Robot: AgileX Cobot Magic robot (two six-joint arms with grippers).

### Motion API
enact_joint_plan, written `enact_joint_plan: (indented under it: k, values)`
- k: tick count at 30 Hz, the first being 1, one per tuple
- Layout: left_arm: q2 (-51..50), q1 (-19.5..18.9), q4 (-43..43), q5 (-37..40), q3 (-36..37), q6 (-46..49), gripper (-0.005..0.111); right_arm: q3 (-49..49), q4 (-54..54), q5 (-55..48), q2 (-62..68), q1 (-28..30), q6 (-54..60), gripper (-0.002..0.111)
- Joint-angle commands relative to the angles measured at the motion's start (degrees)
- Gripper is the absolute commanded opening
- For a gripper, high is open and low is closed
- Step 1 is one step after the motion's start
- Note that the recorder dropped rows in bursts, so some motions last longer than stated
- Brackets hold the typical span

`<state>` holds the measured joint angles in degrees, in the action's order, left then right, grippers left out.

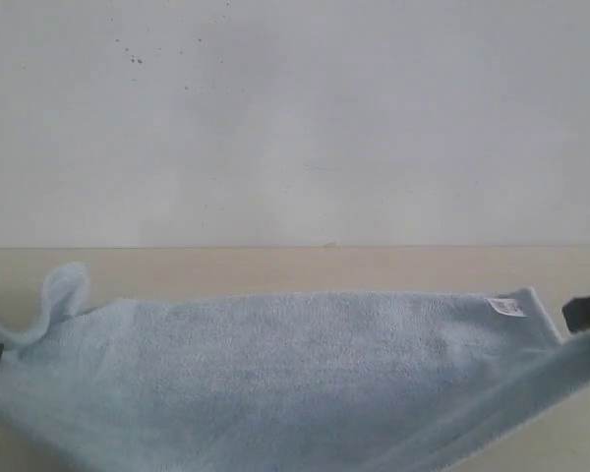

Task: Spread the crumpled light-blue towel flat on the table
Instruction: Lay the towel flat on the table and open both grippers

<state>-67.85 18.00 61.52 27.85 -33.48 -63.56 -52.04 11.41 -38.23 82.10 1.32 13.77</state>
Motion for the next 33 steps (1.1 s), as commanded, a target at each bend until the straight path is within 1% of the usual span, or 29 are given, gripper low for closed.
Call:
enact_joint_plan:
  k: [1, 5, 9, 12, 15, 18, 21, 24, 31, 32, 33]
  values:
    - [3.4, -0.1, -4.2, 1.1, 5.6, 6.0, 0.004, 4.5, -1.8, -5.7, -0.4, 0.4, -0.3, 0.000]
    - [3.8, -0.1, -8.6, 1.0, 10.0, 14.0, 0.004, 8.4, -3.0, -7.6, -0.4, 0.4, -0.3, 0.000]
    - [4.0, -0.1, -12.7, 1.3, 10.7, 14.3, 0.004, 11.7, -4.6, -10.1, -0.4, 0.4, -2.0, 0.000]
    - [4.0, -0.1, -15.5, 5.1, 11.2, 16.2, 0.004, 14.1, -9.2, -12.9, -0.4, 0.4, -6.0, 0.000]
    - [4.0, -0.1, -15.5, 11.7, 11.2, 17.3, 0.004, 15.2, -13.8, -13.7, -0.4, 0.4, -11.8, 0.000]
    - [4.1, -0.1, -14.1, 14.9, 11.2, 18.9, 0.004, 15.3, -17.2, -13.5, -0.4, 0.4, -14.7, 0.000]
    - [4.1, -0.1, -14.6, 14.5, 11.2, 19.3, 0.004, 15.3, -19.0, -13.2, -0.4, 0.4, -16.5, 0.000]
    - [4.1, -0.1, -16.9, 14.0, 11.2, 21.9, 0.004, 15.3, -19.5, -13.6, -0.4, 0.4, -16.5, 0.000]
    - [4.1, -0.1, -17.0, 13.5, 11.2, 23.0, 0.004, 15.3, -19.5, -14.1, -0.4, 0.4, -16.7, 0.000]
    - [4.1, -0.1, -17.0, 13.5, 11.2, 23.0, 0.005, 15.3, -19.5, -14.1, -0.4, 0.4, -16.8, 0.000]
    - [4.1, -0.1, -17.5, 13.1, 11.2, 23.3, 0.008, 15.3, -19.5, -14.2, -0.4, 0.4, -16.8, 0.000]
